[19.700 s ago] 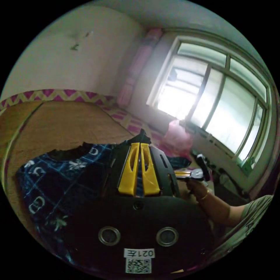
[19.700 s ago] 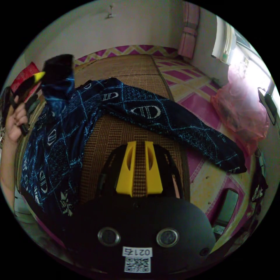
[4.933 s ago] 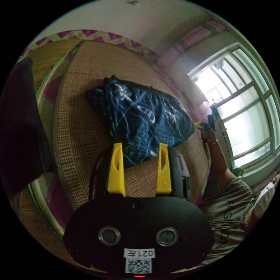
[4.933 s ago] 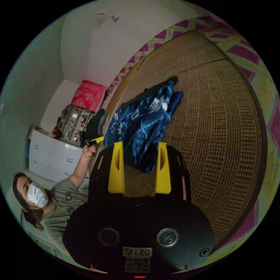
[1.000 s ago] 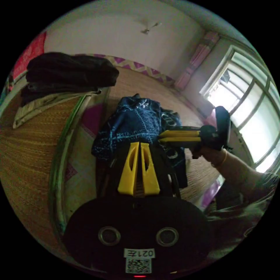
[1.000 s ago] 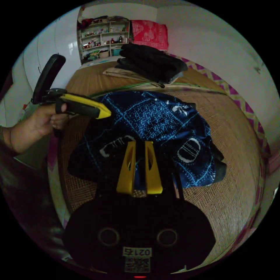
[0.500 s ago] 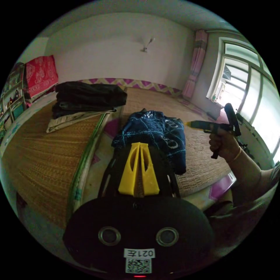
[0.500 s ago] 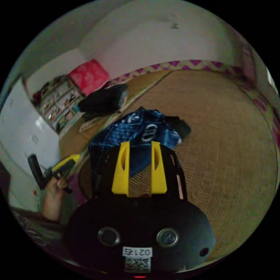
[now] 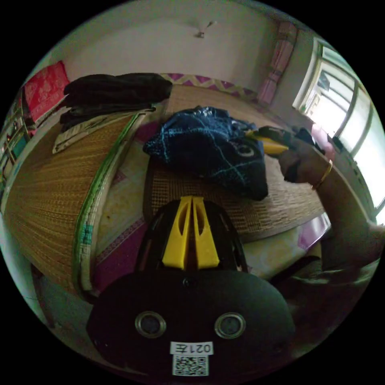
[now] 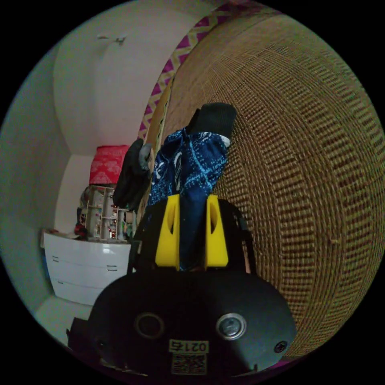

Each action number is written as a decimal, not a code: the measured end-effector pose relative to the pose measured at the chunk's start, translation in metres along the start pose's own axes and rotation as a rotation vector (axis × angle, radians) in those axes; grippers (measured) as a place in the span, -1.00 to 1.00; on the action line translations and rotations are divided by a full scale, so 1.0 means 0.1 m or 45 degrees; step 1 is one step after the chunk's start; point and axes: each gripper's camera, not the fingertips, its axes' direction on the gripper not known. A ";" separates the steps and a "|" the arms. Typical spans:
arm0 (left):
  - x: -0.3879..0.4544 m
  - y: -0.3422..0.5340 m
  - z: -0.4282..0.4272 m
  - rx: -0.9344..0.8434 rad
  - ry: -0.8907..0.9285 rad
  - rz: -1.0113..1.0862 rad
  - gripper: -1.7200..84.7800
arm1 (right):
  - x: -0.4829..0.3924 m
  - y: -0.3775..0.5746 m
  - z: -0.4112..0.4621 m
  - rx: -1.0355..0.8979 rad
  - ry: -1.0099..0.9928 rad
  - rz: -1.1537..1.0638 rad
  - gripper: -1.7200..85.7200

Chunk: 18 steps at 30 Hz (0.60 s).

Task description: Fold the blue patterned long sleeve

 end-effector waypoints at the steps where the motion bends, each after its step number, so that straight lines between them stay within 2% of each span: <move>1: 0.09 0.07 0.02 0.039 -0.049 0.048 -0.98 | 0.04 -0.07 0.05 -0.009 -0.013 0.028 -0.79; 5: 0.44 0.23 0.11 0.061 -0.245 0.197 -0.98 | 0.16 -0.44 0.11 -0.129 -0.122 0.028 -0.84; 9: 0.55 0.32 0.17 0.060 -0.269 0.228 -0.98 | 0.11 -0.95 -0.05 -0.164 -0.073 -0.107 -0.84; 15: 0.66 0.44 0.24 0.053 -0.286 0.253 -0.98 | 0.42 -2.08 -0.56 -0.161 0.217 -0.230 -0.84; 18: 0.71 0.50 0.26 0.054 -0.299 0.260 -0.98 | 0.56 -2.59 -0.94 -0.086 0.465 -0.282 -0.84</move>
